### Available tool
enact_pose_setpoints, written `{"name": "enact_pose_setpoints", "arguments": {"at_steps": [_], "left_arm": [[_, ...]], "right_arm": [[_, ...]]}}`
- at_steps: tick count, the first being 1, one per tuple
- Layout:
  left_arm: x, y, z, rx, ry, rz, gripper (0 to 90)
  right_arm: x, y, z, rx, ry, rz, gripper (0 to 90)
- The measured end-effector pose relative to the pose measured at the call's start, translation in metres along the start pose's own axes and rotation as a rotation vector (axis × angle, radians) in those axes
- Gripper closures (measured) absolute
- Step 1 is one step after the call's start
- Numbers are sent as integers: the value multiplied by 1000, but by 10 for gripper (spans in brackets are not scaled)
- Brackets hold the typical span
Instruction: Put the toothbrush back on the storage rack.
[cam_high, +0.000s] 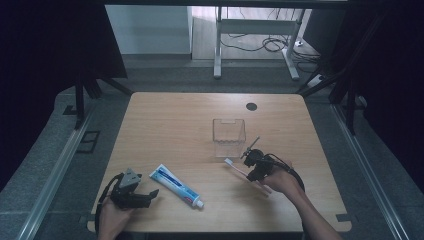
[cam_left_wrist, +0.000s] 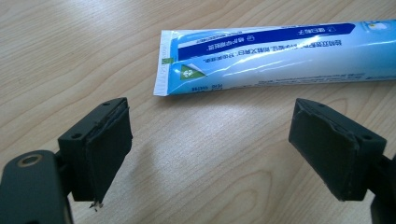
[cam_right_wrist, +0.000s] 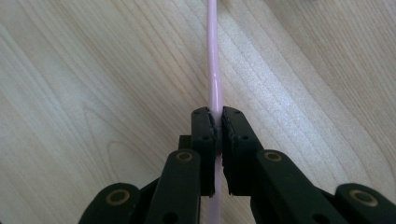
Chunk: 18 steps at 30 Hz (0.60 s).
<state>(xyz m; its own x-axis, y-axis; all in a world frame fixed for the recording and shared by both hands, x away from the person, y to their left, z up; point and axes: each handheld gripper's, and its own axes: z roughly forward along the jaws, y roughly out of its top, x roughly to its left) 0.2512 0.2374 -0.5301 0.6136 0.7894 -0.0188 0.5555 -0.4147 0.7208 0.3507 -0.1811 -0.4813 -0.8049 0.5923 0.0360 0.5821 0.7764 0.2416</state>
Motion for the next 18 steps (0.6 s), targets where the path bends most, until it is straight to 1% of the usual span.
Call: {"name": "enact_pose_setpoints", "arguments": {"at_steps": [5,12,18], "left_arm": [[0,0,0,2,2,-1,135],[0,0,1,8,5,3,135],[-1,0,1,9,8,5,136]], "right_arm": [[0,-4,-8,-18,7,-9,838],[3,-10,-24,-73,20,-21,838],[5,-11,-39,-113,22,-26,838]]}}
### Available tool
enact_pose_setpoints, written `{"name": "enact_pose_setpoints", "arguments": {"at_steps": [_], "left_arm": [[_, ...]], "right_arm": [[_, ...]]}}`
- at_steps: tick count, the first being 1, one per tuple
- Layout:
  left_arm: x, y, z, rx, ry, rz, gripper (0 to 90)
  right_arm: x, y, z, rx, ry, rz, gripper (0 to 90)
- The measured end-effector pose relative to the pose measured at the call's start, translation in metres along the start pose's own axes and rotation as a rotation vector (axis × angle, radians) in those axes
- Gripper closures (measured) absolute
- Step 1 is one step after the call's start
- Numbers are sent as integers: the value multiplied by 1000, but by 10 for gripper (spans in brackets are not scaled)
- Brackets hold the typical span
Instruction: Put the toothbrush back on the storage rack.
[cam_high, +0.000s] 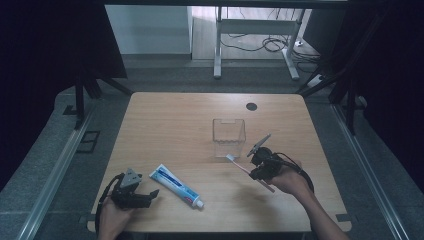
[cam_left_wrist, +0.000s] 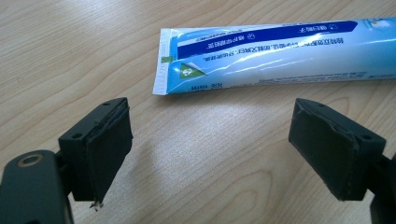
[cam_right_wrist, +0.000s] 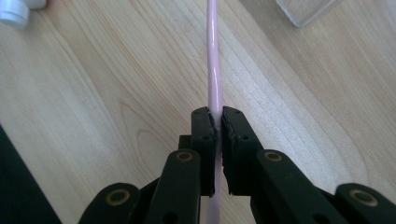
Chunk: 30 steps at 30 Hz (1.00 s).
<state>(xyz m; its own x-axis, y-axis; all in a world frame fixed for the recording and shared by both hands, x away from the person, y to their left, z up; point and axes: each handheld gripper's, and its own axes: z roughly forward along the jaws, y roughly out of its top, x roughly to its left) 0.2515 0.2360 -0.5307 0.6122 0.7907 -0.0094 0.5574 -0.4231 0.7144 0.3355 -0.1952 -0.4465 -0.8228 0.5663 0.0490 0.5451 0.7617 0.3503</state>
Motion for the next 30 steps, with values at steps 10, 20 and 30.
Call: {"name": "enact_pose_setpoints", "arguments": {"at_steps": [10,20,30], "left_arm": [[-1,1,0,-5,-15,4,134],[0,1,-1,-22,-21,-5,132],[-1,1,0,-13,-22,7,133]], "right_arm": [[-2,3,-16,-62,-2,7,838],[-6,12,-32,-124,-8,7,838],[-14,26,-42,-198,-26,23,838]]}}
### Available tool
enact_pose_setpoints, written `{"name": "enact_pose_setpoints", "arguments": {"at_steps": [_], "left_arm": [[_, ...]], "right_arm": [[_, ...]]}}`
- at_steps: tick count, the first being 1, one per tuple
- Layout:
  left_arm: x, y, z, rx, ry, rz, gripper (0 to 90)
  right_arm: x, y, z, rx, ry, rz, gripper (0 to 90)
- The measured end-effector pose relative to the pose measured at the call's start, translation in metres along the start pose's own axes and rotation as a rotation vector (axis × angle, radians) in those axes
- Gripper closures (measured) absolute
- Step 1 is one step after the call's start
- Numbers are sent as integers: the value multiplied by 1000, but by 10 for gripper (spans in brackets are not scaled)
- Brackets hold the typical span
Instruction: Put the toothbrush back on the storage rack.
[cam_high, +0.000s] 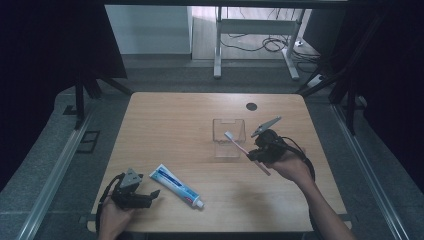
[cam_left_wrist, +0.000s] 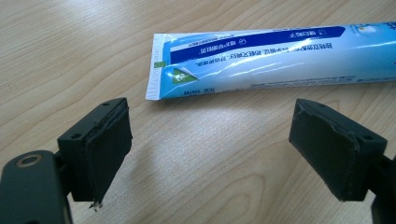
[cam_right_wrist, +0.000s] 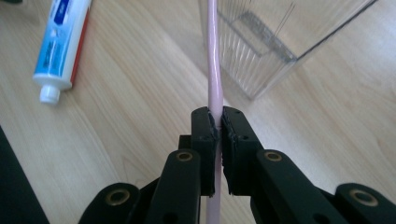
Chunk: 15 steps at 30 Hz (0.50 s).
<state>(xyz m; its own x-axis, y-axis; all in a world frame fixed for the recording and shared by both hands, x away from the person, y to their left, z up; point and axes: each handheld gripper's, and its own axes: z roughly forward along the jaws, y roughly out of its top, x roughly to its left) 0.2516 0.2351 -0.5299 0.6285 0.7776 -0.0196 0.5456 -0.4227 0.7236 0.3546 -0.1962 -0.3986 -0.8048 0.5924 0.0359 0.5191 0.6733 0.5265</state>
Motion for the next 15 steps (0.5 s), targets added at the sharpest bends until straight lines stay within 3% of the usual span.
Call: {"name": "enact_pose_setpoints", "arguments": {"at_steps": [15], "left_arm": [[-2,1,0,1,-7,17,134]], "right_arm": [[-9,16,6,-79,0,41,839]]}}
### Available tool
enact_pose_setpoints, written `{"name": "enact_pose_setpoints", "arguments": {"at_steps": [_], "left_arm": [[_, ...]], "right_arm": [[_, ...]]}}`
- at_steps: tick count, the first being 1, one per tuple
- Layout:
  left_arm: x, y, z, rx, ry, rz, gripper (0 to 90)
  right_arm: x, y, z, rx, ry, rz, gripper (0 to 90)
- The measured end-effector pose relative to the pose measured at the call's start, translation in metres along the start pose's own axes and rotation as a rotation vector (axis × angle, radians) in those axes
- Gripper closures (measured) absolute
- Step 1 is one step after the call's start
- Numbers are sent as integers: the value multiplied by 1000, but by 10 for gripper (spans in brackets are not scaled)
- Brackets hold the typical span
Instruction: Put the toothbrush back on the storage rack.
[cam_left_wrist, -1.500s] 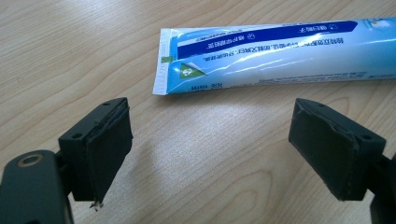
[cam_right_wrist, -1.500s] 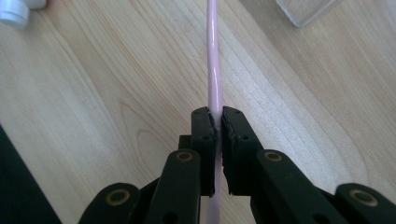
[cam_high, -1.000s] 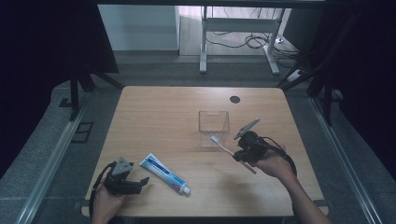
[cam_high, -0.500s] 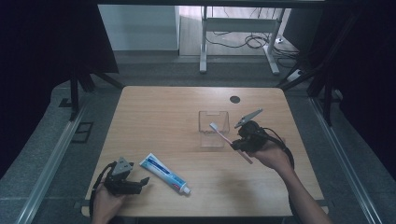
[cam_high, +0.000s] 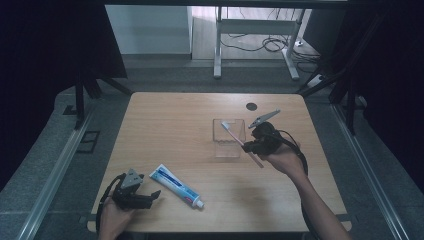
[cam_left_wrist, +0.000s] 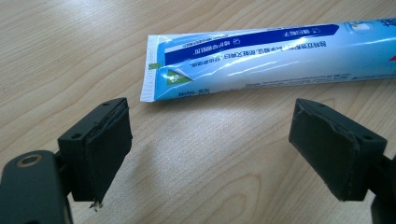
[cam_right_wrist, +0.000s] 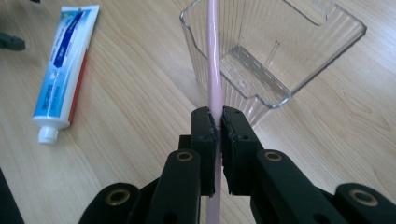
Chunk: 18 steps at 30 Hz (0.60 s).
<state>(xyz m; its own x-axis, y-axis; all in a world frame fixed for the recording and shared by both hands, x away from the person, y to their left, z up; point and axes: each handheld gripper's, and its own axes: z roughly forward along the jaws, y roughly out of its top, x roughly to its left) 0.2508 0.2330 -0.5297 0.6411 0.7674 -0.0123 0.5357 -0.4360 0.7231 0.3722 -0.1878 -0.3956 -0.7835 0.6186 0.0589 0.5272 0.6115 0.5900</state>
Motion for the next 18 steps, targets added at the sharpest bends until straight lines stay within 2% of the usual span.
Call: {"name": "enact_pose_setpoints", "arguments": {"at_steps": [18], "left_arm": [[-2,0,1,5,3,6,134]], "right_arm": [[-6,23,15,-90,-15,21,839]]}}
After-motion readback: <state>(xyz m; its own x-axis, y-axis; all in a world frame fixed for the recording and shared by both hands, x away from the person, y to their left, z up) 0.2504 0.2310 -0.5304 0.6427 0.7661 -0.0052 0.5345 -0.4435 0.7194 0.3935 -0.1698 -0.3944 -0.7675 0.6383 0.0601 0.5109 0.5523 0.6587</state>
